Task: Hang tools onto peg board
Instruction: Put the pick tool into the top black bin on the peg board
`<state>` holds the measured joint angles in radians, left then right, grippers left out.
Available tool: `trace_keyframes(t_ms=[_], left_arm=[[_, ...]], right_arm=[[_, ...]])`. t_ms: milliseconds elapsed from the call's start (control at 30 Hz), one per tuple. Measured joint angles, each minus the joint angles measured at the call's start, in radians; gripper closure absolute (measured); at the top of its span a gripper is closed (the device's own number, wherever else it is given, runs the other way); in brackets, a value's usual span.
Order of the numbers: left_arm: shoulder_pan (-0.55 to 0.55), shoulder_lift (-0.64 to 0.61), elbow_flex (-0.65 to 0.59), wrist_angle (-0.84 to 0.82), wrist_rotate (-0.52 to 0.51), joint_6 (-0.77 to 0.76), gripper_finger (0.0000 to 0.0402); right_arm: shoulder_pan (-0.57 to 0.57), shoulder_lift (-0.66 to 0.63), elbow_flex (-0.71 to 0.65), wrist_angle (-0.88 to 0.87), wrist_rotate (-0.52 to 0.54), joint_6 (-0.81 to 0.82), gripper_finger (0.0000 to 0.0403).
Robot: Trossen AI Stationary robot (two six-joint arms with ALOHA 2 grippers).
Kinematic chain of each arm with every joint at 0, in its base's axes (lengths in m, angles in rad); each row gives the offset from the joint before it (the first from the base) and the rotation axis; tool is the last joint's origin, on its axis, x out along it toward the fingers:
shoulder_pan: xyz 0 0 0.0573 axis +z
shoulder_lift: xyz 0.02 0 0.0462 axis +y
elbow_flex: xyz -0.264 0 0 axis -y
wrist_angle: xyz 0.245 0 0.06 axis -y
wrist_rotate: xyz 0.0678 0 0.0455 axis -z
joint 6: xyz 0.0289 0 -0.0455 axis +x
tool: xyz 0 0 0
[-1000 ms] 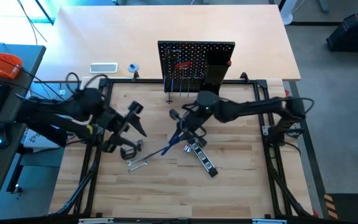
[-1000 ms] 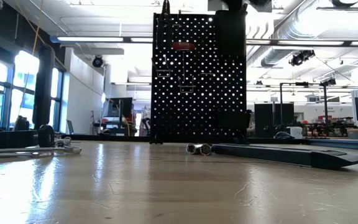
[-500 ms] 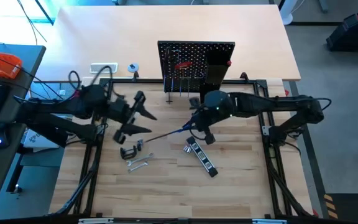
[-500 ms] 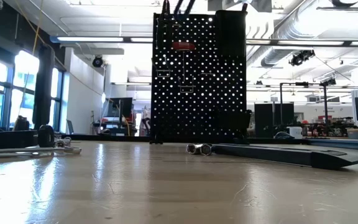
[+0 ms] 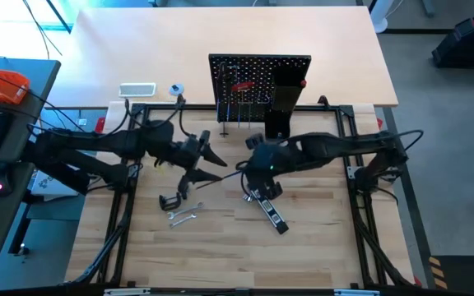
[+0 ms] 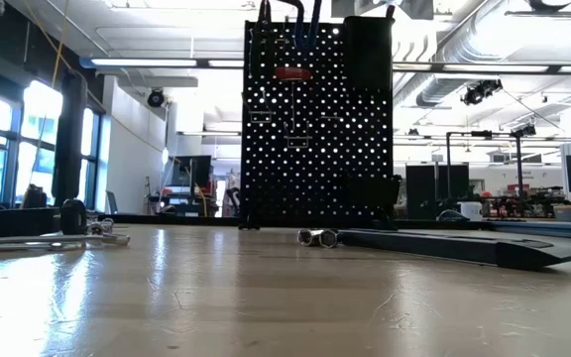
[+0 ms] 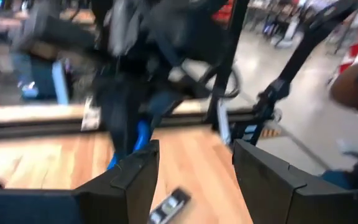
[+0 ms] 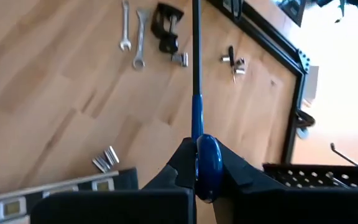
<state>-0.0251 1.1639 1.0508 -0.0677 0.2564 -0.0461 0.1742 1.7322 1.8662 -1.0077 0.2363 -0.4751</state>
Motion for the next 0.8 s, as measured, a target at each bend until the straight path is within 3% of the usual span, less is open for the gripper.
trace_keyframes(t_ms=[167,433,600,800], left_arm=[[-0.056,0.004,0.000,-0.106,-0.165,0.030,0.0211],[-0.121,0.053,0.000,-0.180,-0.306,-0.015,0.0213],[-0.159,0.089,0.000,-0.227,-0.457,0.011,0.0213],[-0.188,0.107,0.001,-0.241,-0.569,0.032,0.0213]], right_arm=[[0.039,0.079,0.096,-0.093,0.104,-0.012,0.0393],[0.052,0.172,0.209,-0.133,0.219,-0.016,0.0393],[0.055,0.211,0.247,-0.148,0.231,-0.020,0.0393],[0.058,0.221,0.248,-0.146,0.234,-0.019,0.0393]])
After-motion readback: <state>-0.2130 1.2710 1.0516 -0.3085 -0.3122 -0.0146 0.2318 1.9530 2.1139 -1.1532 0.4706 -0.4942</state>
